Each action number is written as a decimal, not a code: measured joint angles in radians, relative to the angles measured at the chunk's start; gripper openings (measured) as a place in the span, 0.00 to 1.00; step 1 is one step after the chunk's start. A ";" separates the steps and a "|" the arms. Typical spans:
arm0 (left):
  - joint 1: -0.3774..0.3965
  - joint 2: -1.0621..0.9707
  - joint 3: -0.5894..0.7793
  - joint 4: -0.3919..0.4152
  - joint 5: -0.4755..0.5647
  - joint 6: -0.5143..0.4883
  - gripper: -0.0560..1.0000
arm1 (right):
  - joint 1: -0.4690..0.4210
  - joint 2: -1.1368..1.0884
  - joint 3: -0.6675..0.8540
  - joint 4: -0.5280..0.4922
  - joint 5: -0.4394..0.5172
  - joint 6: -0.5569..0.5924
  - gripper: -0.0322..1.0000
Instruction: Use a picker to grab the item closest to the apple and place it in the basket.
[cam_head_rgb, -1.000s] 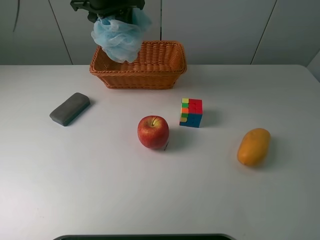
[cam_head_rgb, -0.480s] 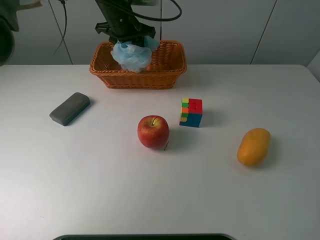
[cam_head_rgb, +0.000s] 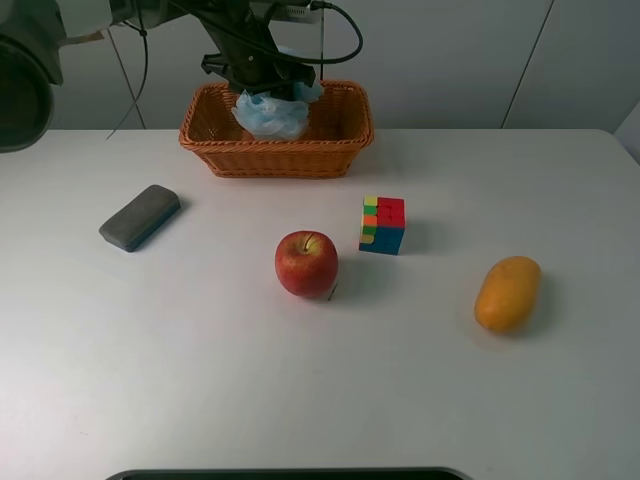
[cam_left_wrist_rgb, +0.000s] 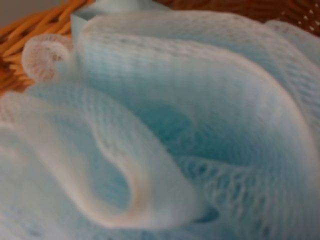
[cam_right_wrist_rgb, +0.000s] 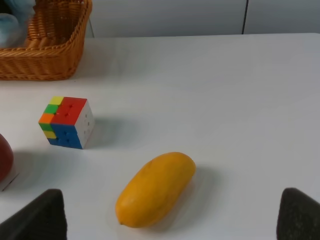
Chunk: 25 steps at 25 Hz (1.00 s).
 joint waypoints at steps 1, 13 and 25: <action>0.000 0.000 0.000 0.000 -0.002 0.000 0.56 | 0.000 0.000 0.000 0.000 0.000 0.000 0.64; 0.000 -0.014 -0.018 0.000 0.034 -0.018 0.74 | 0.000 0.000 0.000 0.000 0.000 0.000 0.64; 0.006 -0.251 -0.008 0.008 0.277 0.004 0.75 | 0.000 0.000 0.000 0.000 0.000 0.000 0.64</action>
